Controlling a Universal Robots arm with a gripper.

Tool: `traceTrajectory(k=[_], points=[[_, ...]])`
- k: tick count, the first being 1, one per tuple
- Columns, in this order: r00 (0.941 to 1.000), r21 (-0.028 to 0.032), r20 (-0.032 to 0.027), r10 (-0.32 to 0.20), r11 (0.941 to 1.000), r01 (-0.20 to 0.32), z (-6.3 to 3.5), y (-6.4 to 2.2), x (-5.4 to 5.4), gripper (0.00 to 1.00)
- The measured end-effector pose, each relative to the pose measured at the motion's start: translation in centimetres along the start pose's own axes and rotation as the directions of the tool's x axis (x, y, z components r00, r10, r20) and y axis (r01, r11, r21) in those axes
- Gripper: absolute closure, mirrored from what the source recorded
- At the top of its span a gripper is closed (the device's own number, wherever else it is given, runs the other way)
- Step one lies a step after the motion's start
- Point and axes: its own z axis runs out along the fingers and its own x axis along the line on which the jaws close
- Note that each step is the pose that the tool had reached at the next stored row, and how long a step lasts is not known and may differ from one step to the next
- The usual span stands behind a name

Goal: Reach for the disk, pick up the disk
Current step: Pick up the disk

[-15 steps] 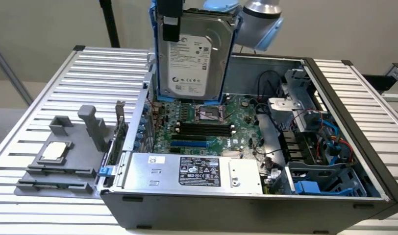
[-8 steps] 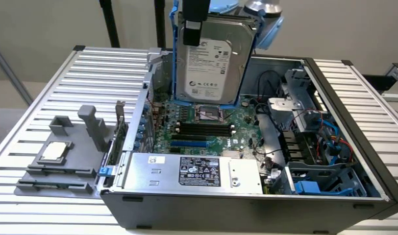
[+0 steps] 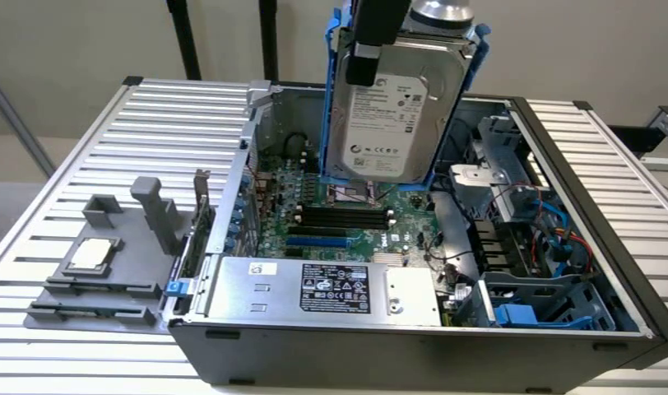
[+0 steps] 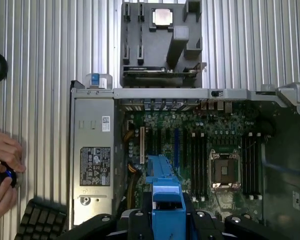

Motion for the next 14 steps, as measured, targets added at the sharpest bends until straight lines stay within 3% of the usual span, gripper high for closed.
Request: traceTrajectory(k=[14], points=[[1.0000,0.0041,0.0002,0.000,1.0000,0.000,-0.26,-4.92,1.9,0.67]])
